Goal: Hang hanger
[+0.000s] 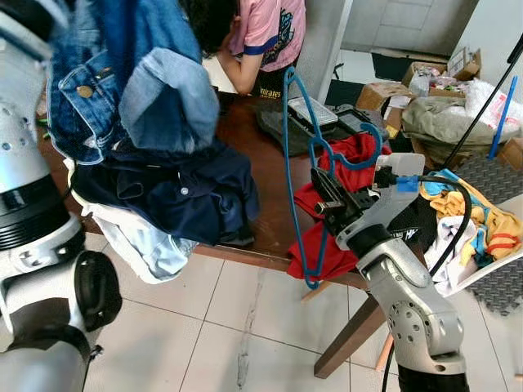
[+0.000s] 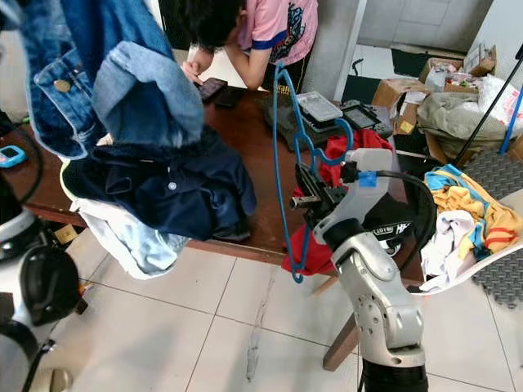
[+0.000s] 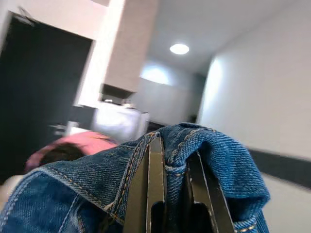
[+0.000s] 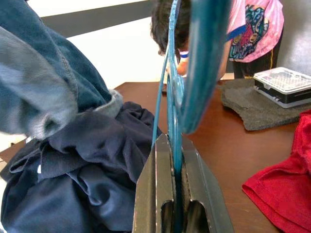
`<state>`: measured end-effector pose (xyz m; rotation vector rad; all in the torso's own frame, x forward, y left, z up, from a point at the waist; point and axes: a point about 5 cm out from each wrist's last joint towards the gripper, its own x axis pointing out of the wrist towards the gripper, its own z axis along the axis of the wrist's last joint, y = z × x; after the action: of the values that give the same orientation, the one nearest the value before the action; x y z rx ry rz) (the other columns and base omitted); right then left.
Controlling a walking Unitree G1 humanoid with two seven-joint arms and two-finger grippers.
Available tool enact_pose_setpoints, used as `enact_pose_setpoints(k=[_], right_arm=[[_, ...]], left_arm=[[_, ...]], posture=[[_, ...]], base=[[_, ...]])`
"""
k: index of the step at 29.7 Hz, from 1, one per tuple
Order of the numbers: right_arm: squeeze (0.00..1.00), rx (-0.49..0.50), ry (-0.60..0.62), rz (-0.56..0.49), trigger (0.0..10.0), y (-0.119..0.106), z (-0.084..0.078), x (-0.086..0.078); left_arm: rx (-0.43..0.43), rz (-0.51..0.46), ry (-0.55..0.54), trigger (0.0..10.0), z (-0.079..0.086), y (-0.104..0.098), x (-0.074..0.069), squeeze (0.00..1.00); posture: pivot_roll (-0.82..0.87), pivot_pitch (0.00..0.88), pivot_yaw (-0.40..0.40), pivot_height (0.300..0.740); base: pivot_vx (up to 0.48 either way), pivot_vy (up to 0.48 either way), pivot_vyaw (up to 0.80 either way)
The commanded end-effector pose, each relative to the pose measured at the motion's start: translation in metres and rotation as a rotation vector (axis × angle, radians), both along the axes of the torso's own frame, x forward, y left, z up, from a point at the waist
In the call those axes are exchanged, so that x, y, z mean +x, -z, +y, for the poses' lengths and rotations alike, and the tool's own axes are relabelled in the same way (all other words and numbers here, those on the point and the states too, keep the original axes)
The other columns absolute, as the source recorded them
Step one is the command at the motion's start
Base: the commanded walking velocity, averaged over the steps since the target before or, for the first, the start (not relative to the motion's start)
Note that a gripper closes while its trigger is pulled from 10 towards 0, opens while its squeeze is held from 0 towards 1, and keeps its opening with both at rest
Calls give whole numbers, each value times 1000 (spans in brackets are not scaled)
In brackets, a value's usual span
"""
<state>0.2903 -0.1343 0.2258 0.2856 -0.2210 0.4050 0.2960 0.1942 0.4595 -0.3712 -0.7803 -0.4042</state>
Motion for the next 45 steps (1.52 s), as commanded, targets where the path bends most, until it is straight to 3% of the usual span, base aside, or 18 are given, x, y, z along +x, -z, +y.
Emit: enact_pose_setpoints(k=[1,6,9,10,11,12,16,18,19,21,23,24,26,27,29,35,40,45], right_arm=[[0,17,-7,-9,10000,0,1,1],[0,20,-4,-14,10000,-1,2,2],[0,21,-3,-15,10000,-1,2,2],[0,22,1,-14,10000,-1,2,1],[0,22,1,-14,10000,-1,2,1],[0,21,4,-9,10000,1,1,0],[0,18,5,-5,10000,2,0,-1],[0,15,4,-2,10000,2,-1,-2],[0,15,4,-2,10000,2,-1,-2],[0,12,-2,2,10000,3,-1,-2],[0,10,-8,4,10000,3,0,-2],[0,10,-8,4,10000,3,0,-2],[0,7,-19,7,10000,3,2,-2],[0,7,-19,7,10000,3,2,-2],[0,4,-27,10,10000,4,4,-3],[0,0,-29,12,10000,4,3,-4],[0,-4,-24,12,10000,3,1,-4],[0,-5,-24,12,10000,3,1,-4]], left_arm=[[-42,-108,153,10000,-12,-29,-14,0],[-134,-129,265,10000,-14,-50,-19,0],[-174,-115,274,10000,-11,-54,-18,0],[-264,-45,226,10000,2,-49,-9,0],[-264,-45,226,10000,2,-49,-9,0],[-367,83,102,10000,24,-28,9,0],[-416,207,-39,10000,43,0,22,0],[-438,323,-190,10000,65,33,31,0],[-438,323,-190,10000,65,33,31,0],[-463,476,-329,10000,89,76,40,0],[-465,569,-385,10000,99,100,45,0],[-465,569,-385,10000,99,100,45,0],[-449,727,-442,10000,108,147,53,0],[-449,727,-442,10000,108,147,53,0],[-396,798,-471,10000,110,177,59,0],[-333,777,-463,10000,103,180,64,0],[-229,674,-426,10000,85,160,68,0],[-135,549,-479,10000,85,131,62,0]], posture=[[109,57,-48,740],[109,53,-42,740],[105,54,-36,740],[101,57,-34,740],[101,57,-34,740],[95,61,-34,740],[92,65,-37,740],[95,69,-42,740],[95,69,-42,740],[99,73,-48,740],[99,76,-51,740],[99,76,-51,740],[99,80,-59,740],[99,80,-59,740],[87,80,-65,740],[77,80,-63,740],[74,82,-63,740],[69,84,-62,740]], base=[[0,0,0],[0,0,0],[0,0,0],[0,0,0],[0,0,0],[0,0,0],[0,0,0],[0,0,0],[0,0,0],[0,0,0],[0,0,0],[0,0,0],[0,0,0],[0,0,0],[0,0,0],[0,0,0],[0,0,0],[0,0,0]])
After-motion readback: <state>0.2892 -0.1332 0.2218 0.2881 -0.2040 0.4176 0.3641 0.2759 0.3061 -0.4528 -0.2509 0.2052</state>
